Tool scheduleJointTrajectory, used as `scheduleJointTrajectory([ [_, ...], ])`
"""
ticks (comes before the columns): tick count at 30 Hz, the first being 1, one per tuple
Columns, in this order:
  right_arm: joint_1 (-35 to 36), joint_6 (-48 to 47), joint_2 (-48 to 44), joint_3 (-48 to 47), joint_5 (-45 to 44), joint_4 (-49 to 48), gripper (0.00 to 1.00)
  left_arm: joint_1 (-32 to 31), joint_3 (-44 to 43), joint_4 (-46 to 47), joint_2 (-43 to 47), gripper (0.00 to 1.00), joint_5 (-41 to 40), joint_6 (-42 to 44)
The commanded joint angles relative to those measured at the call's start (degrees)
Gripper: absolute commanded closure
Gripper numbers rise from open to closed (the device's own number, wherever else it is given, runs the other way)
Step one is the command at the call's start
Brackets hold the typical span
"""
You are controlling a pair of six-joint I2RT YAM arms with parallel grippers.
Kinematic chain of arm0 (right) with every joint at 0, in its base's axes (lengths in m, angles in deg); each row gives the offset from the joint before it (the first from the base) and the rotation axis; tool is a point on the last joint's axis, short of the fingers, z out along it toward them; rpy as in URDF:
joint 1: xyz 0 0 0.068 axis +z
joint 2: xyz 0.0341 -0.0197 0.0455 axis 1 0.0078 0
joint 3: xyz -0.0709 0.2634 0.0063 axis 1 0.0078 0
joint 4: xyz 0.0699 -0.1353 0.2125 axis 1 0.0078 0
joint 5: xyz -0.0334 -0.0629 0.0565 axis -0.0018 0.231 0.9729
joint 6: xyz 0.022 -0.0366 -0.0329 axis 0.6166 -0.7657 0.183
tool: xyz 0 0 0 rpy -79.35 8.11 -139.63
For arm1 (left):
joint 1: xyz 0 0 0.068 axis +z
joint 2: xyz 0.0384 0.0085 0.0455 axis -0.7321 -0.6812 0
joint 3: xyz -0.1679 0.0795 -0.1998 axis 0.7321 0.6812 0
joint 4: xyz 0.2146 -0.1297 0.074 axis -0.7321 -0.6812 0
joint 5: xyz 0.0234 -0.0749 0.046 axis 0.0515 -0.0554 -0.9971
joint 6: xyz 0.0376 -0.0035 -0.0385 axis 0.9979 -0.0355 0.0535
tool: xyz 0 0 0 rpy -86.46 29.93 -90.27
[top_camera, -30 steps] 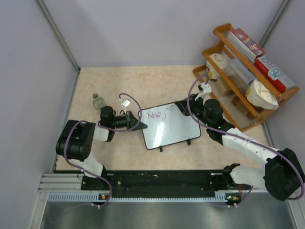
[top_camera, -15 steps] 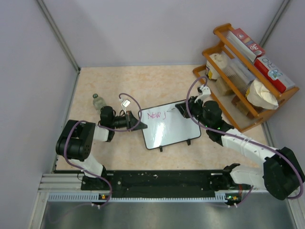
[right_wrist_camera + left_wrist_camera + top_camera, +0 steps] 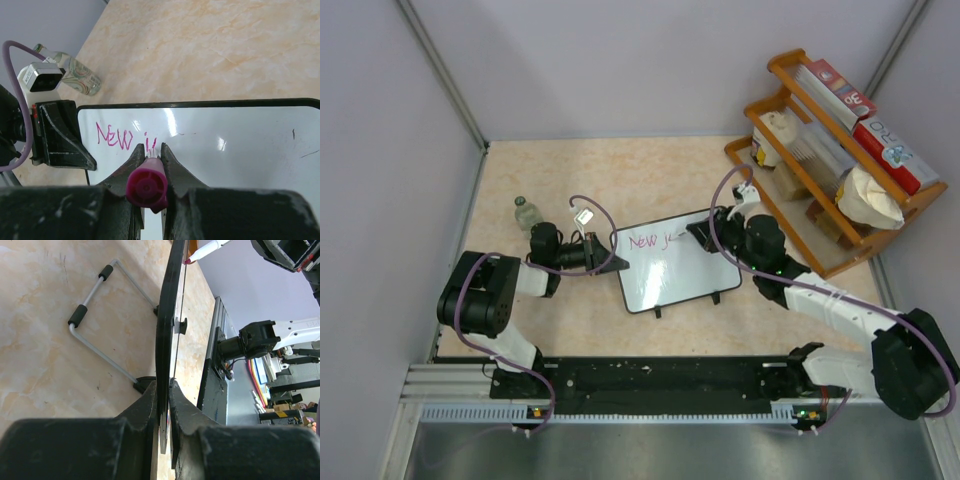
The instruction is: Write a sentence on the whiteboard
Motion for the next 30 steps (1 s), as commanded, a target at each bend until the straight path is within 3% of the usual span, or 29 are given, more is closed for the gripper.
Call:
scheduleJointTrajectory([
  [1, -0.5, -1.1, -1.0, 1.9, -1.5, 1.0, 1.00, 0.1, 0.7, 1.1, -0.4, 1.00, -0.7, 0.3],
  [12, -0.5, -1.4, -1.6, -0.3, -5.9, 2.4, 1.00, 0.1, 0.7, 1.1, -0.4, 1.00, -0.7, 0.3],
  [30, -0.5, -0.6, 1.1, -4.1, -5.0, 1.0, 1.00, 0.1, 0.6, 1.1, -0.5, 1.00, -0.6, 0.3],
])
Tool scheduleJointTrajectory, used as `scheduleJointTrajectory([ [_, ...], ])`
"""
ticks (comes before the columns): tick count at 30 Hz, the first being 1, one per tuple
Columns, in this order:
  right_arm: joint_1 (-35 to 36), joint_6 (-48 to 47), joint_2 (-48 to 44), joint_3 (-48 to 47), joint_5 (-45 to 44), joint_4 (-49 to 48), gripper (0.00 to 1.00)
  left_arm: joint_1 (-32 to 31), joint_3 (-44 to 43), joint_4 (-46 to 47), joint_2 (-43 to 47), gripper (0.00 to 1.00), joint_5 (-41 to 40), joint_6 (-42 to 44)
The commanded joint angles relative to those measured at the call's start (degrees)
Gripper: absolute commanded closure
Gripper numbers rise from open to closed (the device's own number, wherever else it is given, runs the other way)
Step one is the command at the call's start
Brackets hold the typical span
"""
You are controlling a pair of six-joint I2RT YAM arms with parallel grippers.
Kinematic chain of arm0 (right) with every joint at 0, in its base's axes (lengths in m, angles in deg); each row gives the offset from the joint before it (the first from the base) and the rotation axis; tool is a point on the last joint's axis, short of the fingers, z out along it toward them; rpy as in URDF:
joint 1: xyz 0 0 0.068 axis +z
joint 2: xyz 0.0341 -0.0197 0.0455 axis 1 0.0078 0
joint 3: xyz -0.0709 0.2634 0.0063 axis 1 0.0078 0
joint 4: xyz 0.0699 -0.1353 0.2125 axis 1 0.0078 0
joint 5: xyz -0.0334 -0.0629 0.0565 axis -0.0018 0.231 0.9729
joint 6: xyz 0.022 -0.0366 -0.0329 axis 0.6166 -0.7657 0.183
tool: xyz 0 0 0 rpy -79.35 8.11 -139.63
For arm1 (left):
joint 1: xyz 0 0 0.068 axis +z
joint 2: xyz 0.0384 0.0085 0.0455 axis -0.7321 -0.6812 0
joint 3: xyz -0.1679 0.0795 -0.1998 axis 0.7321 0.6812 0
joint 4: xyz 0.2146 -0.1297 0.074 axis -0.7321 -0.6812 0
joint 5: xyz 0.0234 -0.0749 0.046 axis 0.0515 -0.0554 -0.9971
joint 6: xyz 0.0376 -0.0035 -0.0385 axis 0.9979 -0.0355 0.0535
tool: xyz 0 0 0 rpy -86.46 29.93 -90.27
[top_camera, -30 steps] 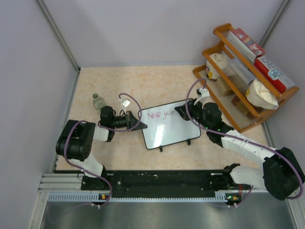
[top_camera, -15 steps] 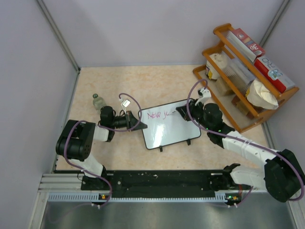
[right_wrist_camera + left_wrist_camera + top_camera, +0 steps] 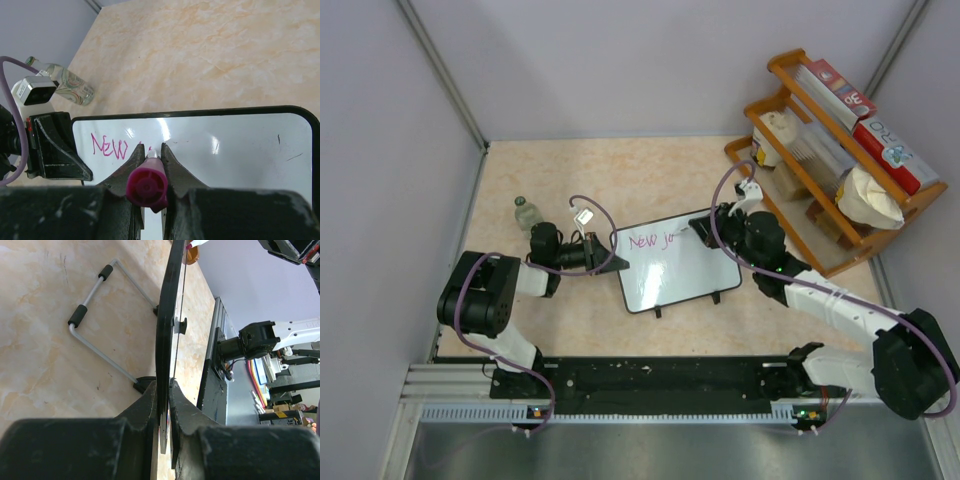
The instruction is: Write a sentence on the whiteboard
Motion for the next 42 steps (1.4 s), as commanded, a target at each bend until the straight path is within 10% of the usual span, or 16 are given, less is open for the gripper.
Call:
scheduleJointTrajectory([
  [1, -0.5, -0.8, 1.3, -2.8, -1.7, -0.5, 1.00, 0.1, 0.6, 1.1, -0.5, 1.00, -0.6, 0.5],
  [42, -3.1, 0.3, -4.3, 4.7, 1.6, 0.5, 1.00, 0.1, 0.6, 1.2, -0.6, 1.00, -0.4, 0.4],
])
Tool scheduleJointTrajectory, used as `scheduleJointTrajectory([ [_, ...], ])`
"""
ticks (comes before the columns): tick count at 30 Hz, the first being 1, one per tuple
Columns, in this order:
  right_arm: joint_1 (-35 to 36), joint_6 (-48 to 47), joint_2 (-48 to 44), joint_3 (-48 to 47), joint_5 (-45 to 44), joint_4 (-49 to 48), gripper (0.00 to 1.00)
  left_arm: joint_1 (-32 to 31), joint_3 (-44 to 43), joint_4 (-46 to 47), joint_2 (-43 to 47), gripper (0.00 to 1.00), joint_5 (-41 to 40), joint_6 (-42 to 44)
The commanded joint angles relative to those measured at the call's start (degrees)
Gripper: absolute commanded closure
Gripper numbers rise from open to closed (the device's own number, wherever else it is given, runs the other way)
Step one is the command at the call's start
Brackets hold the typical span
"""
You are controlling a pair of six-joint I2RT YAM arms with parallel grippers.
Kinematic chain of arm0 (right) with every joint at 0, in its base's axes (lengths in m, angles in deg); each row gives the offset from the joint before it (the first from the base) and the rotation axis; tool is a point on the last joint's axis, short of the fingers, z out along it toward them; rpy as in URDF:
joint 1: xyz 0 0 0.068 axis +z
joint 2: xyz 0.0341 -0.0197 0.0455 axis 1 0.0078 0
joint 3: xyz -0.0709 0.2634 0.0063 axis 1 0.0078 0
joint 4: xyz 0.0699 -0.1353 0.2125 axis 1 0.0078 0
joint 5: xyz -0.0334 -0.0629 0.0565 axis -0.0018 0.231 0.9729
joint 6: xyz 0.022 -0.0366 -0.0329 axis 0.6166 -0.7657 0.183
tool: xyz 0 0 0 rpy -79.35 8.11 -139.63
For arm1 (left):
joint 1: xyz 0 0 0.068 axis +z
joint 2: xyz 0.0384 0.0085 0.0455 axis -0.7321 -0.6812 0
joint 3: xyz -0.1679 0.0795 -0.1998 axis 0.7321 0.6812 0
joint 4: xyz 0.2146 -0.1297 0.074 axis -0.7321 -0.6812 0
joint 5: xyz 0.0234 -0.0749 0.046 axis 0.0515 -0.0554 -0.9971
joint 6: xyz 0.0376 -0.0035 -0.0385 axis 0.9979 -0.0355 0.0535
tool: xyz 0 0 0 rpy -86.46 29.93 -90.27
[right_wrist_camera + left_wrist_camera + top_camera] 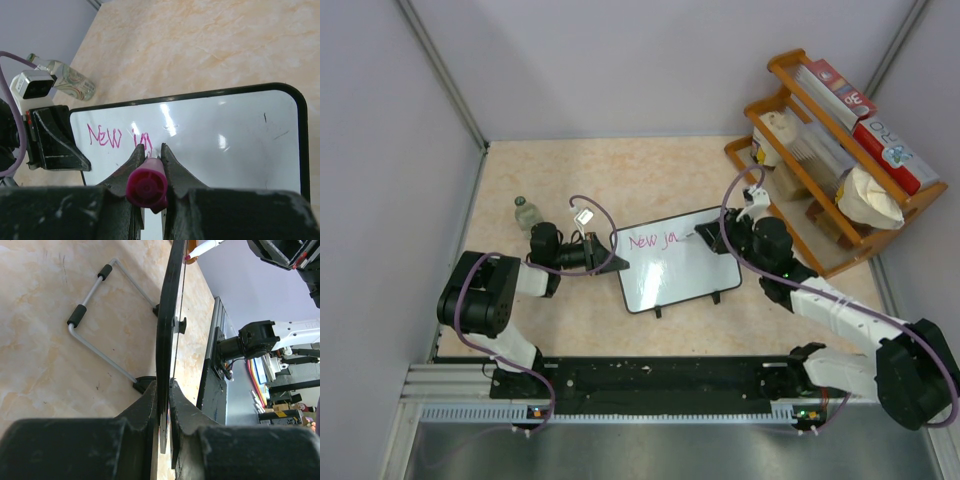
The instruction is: Write a sentence on the whiteboard
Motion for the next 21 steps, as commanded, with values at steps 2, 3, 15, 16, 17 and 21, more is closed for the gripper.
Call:
scheduleJointTrajectory([
  [2, -0.5, -1.8, -2.3, 1.7, -1.7, 0.9, 1.00, 0.1, 0.6, 1.2, -0.5, 1.00, -0.5, 0.4],
  [3, -0.6, -1.7, -2.6, 1.6, -2.0, 1.1, 1.00, 0.1, 0.6, 1.3, -0.6, 1.00, -0.5, 0.3],
  [15, -0.5, -0.5, -3.9, -4.4, -1.5, 1.0, 1.00, 0.1, 0.6, 1.3, -0.4, 1.00, -0.5, 0.4],
  [16, -0.6, -0.6, -3.7, -4.7, -1.8, 1.0, 1.00, 0.1, 0.6, 1.3, -0.5, 1.00, -0.5, 0.3],
  [17, -0.5, -0.7, -3.2, -5.1, -1.9, 1.0, 1.00, 0.1, 0.6, 1.3, -0.4, 1.00, -0.5, 0.4],
  [21, -0.5, -1.1, -1.7, -5.7, -2.3, 0.7, 1.00, 0.1, 0.6, 1.3, -0.5, 1.00, -0.5, 0.4],
])
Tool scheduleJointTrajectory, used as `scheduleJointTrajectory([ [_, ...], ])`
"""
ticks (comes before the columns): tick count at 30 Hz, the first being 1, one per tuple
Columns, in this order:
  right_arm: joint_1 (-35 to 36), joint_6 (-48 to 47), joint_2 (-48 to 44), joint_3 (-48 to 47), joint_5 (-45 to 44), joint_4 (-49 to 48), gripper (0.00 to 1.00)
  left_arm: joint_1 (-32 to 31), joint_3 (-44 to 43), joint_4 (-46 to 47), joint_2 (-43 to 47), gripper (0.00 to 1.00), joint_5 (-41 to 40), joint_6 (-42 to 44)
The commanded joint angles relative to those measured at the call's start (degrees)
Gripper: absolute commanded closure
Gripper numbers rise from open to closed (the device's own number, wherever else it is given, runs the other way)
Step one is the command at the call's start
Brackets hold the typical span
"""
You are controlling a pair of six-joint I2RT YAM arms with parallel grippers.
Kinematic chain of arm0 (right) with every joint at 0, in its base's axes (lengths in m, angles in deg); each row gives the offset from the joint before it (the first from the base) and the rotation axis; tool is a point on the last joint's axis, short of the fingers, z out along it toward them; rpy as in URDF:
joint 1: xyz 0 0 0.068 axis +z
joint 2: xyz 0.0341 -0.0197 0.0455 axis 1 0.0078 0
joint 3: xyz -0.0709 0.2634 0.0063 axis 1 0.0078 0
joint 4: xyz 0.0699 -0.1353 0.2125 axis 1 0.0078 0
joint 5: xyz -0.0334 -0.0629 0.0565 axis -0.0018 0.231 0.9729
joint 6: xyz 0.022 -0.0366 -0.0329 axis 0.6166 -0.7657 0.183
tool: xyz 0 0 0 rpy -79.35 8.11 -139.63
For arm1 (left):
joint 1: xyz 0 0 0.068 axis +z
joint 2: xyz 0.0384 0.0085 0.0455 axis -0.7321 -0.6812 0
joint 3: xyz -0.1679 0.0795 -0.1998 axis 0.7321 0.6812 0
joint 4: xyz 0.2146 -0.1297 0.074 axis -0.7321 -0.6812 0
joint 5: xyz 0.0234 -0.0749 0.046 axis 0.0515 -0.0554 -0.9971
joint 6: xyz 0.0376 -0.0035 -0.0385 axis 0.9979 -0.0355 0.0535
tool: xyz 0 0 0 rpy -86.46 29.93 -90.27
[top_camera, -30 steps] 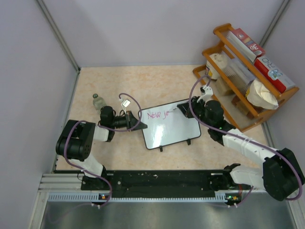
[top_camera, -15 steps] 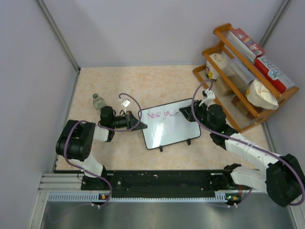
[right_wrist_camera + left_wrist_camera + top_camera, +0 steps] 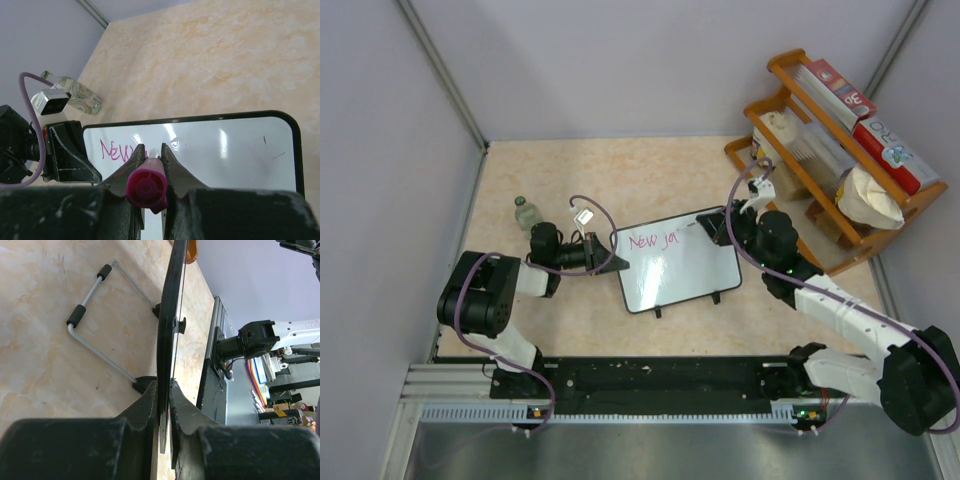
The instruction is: Write a sentence on the whiteboard
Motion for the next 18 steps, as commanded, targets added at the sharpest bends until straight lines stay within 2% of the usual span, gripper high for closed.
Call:
scheduleJointTrajectory([
  [1, -0.5, -1.0, 1.2, -3.1, -1.4, -2.0, 1.00, 0.1, 0.6, 1.2, -0.4, 1.00, -0.6, 0.4],
  [18, -0.5, -1.9, 2.4, 0.1, -2.0, -1.7, 1.00, 0.2, 0.6, 1.2, -0.4, 1.00, -0.6, 0.3],
])
